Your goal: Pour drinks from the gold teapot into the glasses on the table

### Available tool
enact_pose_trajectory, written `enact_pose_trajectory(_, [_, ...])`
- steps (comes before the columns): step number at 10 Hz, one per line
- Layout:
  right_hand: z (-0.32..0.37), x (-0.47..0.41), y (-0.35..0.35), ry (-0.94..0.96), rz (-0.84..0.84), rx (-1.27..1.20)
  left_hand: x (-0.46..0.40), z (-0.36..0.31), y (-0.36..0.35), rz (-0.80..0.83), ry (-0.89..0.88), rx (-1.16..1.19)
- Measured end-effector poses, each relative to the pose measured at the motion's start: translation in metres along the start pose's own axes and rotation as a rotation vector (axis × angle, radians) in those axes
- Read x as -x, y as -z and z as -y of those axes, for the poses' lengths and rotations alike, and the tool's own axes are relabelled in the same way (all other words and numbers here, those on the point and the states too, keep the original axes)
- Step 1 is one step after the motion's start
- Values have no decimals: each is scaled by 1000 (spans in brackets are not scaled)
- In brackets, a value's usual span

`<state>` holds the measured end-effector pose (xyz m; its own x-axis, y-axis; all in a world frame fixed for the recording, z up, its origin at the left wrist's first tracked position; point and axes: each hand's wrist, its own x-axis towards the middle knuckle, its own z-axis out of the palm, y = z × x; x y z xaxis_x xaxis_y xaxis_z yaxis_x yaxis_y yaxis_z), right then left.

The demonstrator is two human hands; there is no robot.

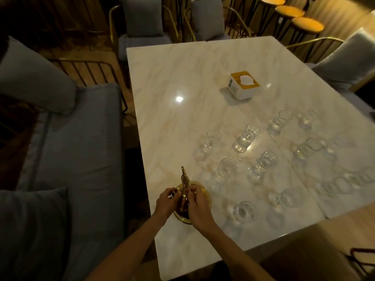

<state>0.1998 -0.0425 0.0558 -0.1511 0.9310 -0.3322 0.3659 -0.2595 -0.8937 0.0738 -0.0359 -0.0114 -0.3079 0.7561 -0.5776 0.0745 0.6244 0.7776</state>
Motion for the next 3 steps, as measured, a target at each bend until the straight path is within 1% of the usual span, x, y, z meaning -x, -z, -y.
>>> enact_pose_trajectory(1, [2, -4, 9, 22, 2, 56, 3, -10, 6, 23, 9, -71])
enact_pose_trajectory(2, [8, -8, 21, 28, 50, 159, 0, -25, 14, 6, 2, -106])
enact_pose_trajectory(3, [17, -15, 33, 50, 83, 205, -2, -48, 18, -51, -60, -120])
